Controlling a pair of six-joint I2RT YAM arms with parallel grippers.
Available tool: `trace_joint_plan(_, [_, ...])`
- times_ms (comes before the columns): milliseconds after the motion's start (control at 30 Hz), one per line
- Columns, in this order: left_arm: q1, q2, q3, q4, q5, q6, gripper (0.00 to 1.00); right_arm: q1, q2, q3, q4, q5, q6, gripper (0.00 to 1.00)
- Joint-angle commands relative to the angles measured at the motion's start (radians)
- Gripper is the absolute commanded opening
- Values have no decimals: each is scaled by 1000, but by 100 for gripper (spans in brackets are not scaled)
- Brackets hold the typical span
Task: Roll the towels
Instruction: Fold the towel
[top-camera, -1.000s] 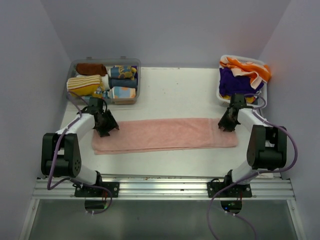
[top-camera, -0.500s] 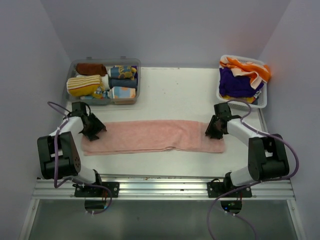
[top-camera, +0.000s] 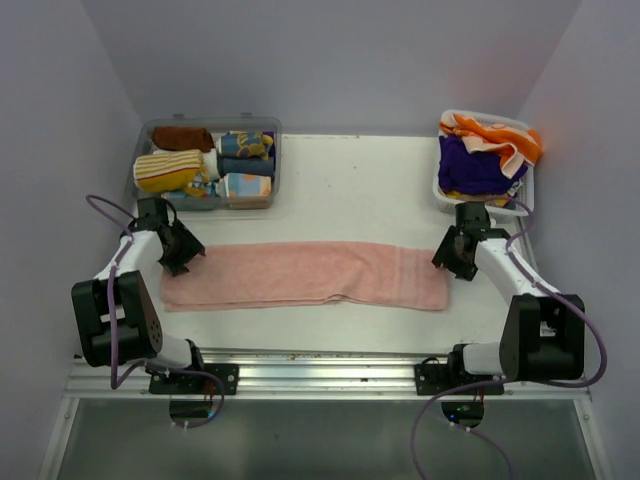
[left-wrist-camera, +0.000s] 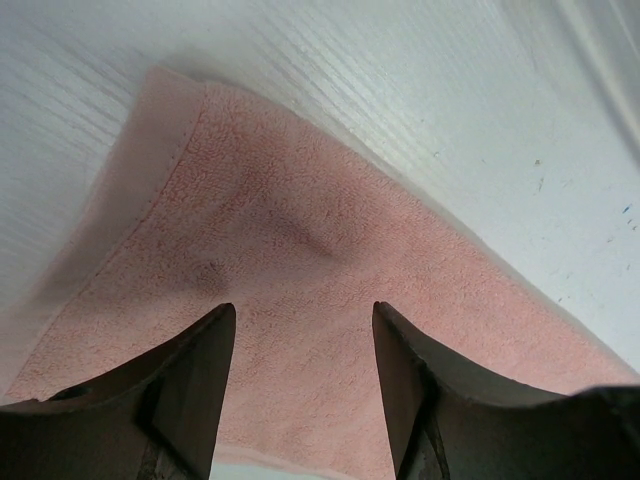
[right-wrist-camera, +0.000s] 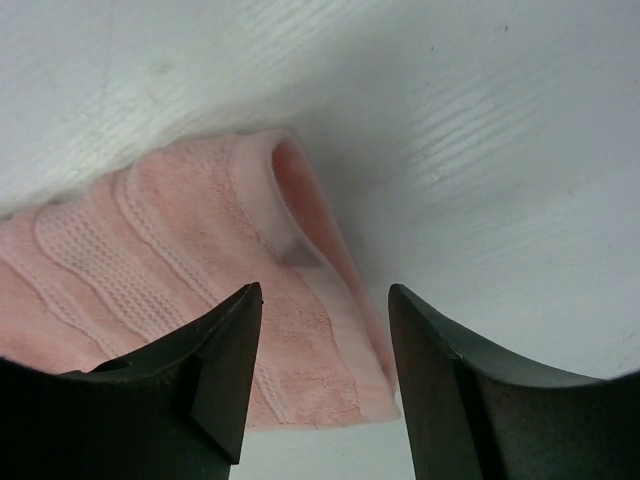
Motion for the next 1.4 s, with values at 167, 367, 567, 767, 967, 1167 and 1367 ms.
trace_joint_plan(167, [8, -16, 9, 7, -5, 25, 61, 2, 96, -18, 18, -97, -28, 61])
trace_joint_plan(367, [10, 0, -2, 22, 10, 41, 61, 2, 145, -65, 94, -142, 0, 43])
trace_joint_plan(567, [-13, 0, -25, 45, 47, 36, 61, 2, 142, -43, 59, -25, 26, 0])
trace_joint_plan(767, [-134, 6, -80, 74, 55, -16, 61, -56, -48, -20, -33, 142, 44, 0])
trace_joint_plan(967, [-352, 33, -109, 131, 65, -125, 60, -95, -215, 64, -131, 243, 21, 0])
trace_joint_plan(1167, [-550, 87, -96, 174, 61, -214, 60, -93, -269, 222, -209, 250, -22, 0])
trace_joint_plan(1367, [-619, 69, -5, 111, 47, -180, 61, 66, -292, 352, -244, 266, -20, 0])
